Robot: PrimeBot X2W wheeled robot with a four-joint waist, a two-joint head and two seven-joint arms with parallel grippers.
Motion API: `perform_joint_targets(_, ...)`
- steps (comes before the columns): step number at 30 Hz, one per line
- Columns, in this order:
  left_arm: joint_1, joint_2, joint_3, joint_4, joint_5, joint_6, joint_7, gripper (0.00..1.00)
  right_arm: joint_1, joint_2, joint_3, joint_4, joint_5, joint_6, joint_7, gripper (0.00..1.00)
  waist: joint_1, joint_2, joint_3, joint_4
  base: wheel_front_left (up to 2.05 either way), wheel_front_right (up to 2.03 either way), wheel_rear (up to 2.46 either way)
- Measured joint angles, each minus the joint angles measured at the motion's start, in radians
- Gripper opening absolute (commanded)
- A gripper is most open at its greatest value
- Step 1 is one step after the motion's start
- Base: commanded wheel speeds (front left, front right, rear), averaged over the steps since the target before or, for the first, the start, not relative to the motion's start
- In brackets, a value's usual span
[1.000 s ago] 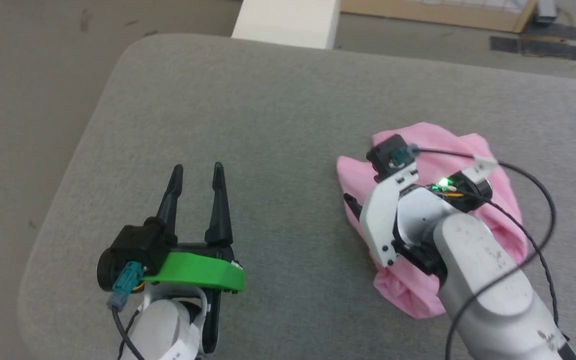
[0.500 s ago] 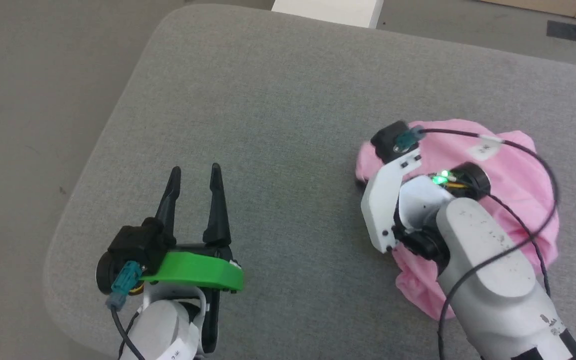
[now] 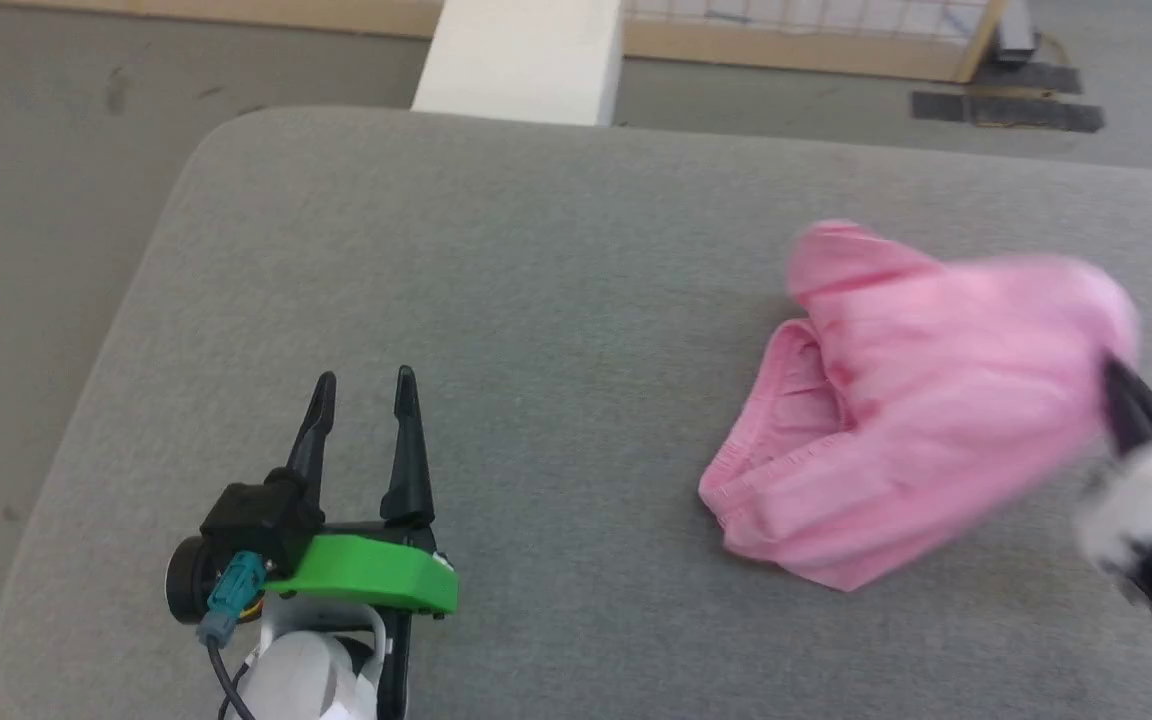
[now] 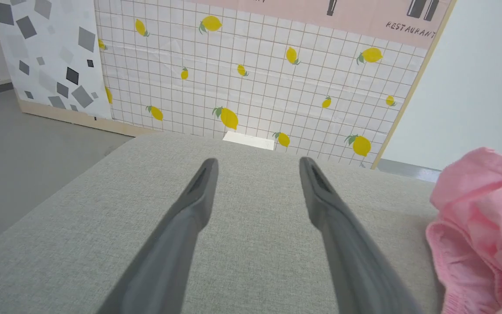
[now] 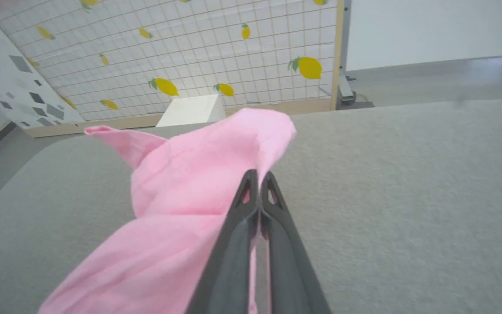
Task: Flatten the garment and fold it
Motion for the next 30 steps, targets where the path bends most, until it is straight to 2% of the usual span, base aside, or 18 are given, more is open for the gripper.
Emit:
perform_joint_targets(4,0.009,0.000,0.003,0.005,0.005,-0.009,0.000,1.00,0.133,-0.002,-0.216,0.071,-0.017,0.000,0.013,0.00,0.0000,0.0000,-0.025,-0.049,0.00,0.00,0.00)
perform_joint_targets(7,0.010,0.000,0.002,0.009,0.005,-0.017,0.000,1.00,0.179,-0.003,-0.284,0.166,-0.023,0.000,0.026,0.00,0.0000,0.0000,-0.038,-0.080,0.00,0.00,0.00)
perform_joint_targets(8,0.010,0.000,0.002,0.011,0.005,-0.018,0.000,1.00,0.191,-0.002,-0.286,0.189,-0.028,0.000,0.026,0.60,0.0000,0.0000,-0.042,-0.089,0.00,0.00,0.00)
perform_joint_targets(9,0.011,0.000,0.003,0.012,0.006,-0.021,0.000,1.00,0.195,0.001,-0.287,0.205,-0.023,0.000,0.018,1.00,0.0000,0.0000,-0.046,-0.098,0.00,0.00,0.00)
perform_joint_targets(13,0.017,0.000,0.002,0.024,0.008,-0.030,0.000,1.00,0.196,0.001,-0.273,0.196,-0.035,0.000,-0.077,1.00,0.0000,0.0000,-0.062,-0.120,0.00,0.00,0.00)
perform_joint_targets(16,0.019,0.000,-0.012,0.030,0.007,-0.041,0.000,1.00,0.196,0.001,-0.261,0.127,-0.091,0.000,-0.225,1.00,-0.0001,0.0000,-0.076,-0.128,0.00,0.00,0.00)
perform_joint_targets(19,0.019,0.000,-0.061,0.041,-0.007,-0.065,0.000,1.00,0.199,-0.002,-0.221,0.081,-0.119,0.000,-0.323,1.00,-0.0001,0.0000,-0.086,-0.132,0.00,0.00,0.00)
perform_joint_targets(21,0.018,0.001,-0.128,0.058,-0.017,-0.093,0.000,1.00,0.211,-0.002,-0.178,0.066,-0.119,0.000,-0.359,1.00,-0.0001,0.0000,-0.090,-0.136,0.00,0.00,0.00)
perform_joint_targets(25,-0.010,0.000,-0.330,0.129,-0.030,-0.152,0.020,1.00,0.244,0.000,-0.097,0.064,-0.101,0.000,-0.377,1.00,0.0000,0.0000,-0.089,-0.148,0.00,0.00,0.00)
perform_joint_targets(30,-0.123,-0.002,-0.522,0.213,-0.053,-0.179,0.077,1.00,0.251,0.000,-0.049,0.071,-0.065,0.000,-0.371,1.00,-0.0001,0.0000,-0.077,-0.173,0.00,0.00,0.00)
